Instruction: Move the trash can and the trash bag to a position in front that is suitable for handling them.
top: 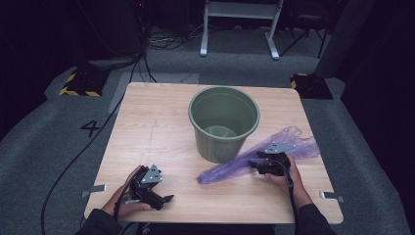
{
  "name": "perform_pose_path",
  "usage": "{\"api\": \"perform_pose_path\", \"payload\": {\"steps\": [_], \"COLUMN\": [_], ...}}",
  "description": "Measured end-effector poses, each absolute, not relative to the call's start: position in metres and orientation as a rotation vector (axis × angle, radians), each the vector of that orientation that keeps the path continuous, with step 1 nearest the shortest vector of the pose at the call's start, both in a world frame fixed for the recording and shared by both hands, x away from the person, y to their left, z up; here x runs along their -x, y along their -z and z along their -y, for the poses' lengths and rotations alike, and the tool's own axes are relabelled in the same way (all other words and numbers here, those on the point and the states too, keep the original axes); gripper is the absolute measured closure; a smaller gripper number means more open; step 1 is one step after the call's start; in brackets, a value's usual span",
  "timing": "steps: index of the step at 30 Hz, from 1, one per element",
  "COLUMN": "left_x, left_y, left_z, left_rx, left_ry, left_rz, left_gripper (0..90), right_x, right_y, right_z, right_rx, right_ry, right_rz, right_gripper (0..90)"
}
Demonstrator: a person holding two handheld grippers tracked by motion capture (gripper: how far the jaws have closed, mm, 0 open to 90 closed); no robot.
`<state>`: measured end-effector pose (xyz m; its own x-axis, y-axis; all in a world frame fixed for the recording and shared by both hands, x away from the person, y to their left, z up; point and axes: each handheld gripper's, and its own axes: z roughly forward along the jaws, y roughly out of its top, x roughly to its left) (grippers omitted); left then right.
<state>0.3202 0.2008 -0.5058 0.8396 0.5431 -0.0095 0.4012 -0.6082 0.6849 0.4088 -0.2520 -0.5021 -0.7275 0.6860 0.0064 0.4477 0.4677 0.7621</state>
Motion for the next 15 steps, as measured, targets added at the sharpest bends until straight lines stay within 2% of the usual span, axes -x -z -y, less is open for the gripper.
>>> {"api": "perform_pose_path", "payload": {"steps": [2,3,4,6,7,11,15], "left_x": [-0.3200,-0.3200,-0.3201,-0.3202,-0.3203,-0.3209,-0.3216], "left_y": [0.5058,0.5058,0.5058,0.5057,0.5057,0.5056,0.5057], "left_z": [-0.2006,-0.2006,-0.2006,-0.2006,-0.2006,-0.2007,-0.2004], "left_rx": [-2.302,-2.302,-2.302,-2.303,-2.303,-2.306,-2.304], "left_ry": [-0.260,-0.260,-0.262,-0.261,-0.262,-0.258,-0.257], "left_rz": [-0.688,-0.688,-0.688,-0.688,-0.688,-0.682,-0.682], "left_gripper": [0.2,0.2,0.2,0.1,0.1,0.2,0.2], "right_x": [-0.4073,-0.4073,-0.4064,-0.4043,-0.4043,-0.4032,-0.4031], "right_y": [0.5021,0.5021,0.5021,0.5022,0.5022,0.5016,0.5011], "right_z": [0.2521,0.2521,0.2517,0.2511,0.2511,0.2533,0.2552], "right_rx": [-0.962,-0.962,-0.955,-0.942,-0.942,-0.940,-0.949], "right_ry": [-1.130,-1.130,-1.131,-1.131,-1.131,-1.159,-1.185], "right_rz": [-2.410,-2.410,-2.410,-2.402,-2.402,-2.390,-2.383], "right_gripper": [59.5,59.5,63.3,75.0,75.0,85.7,88.0]}}
